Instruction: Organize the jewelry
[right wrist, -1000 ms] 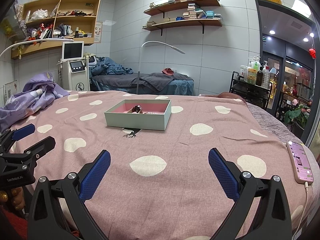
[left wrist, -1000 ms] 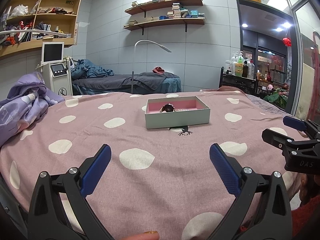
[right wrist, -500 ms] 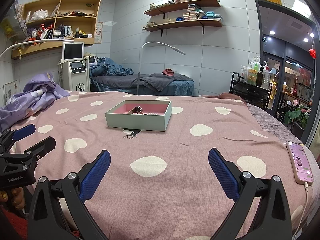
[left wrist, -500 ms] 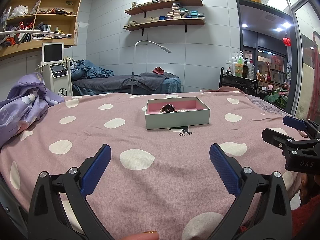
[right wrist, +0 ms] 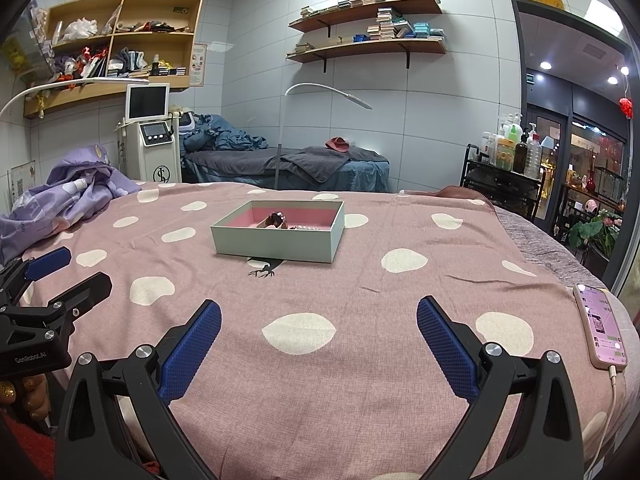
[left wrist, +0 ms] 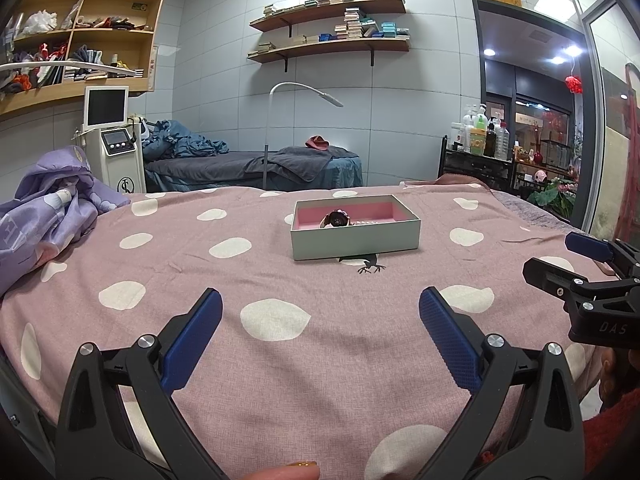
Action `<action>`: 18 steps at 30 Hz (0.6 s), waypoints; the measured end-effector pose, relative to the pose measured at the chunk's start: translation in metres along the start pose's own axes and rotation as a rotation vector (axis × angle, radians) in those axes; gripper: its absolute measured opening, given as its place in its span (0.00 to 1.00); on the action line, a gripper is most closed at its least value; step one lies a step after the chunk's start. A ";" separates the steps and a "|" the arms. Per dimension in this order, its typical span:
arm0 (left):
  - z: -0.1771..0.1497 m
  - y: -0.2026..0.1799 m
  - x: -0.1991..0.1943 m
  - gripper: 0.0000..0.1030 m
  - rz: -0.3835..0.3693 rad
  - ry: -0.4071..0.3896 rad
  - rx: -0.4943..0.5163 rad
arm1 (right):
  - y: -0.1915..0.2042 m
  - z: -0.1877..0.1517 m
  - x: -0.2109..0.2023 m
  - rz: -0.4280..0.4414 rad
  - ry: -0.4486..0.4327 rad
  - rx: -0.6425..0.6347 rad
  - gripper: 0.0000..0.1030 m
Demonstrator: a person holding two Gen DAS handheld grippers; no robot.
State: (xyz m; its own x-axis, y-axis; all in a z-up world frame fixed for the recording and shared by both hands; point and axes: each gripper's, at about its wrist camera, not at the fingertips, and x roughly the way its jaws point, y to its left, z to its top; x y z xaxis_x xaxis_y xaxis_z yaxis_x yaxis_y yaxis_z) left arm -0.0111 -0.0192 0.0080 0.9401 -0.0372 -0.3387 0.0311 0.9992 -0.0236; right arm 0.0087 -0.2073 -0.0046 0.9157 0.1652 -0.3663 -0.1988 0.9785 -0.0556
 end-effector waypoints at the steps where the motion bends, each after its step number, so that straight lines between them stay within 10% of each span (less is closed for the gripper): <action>1: 0.000 0.000 -0.001 0.94 -0.002 -0.001 -0.001 | -0.001 0.000 0.001 0.001 -0.001 0.001 0.94; 18: 0.001 0.000 -0.004 0.94 -0.015 -0.029 -0.009 | -0.001 0.001 0.000 0.002 -0.002 0.002 0.94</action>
State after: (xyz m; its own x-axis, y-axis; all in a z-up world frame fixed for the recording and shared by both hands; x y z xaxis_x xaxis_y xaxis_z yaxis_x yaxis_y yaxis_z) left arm -0.0150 -0.0192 0.0104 0.9489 -0.0517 -0.3113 0.0422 0.9984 -0.0371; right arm 0.0089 -0.2078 -0.0033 0.9159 0.1673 -0.3649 -0.1998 0.9784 -0.0530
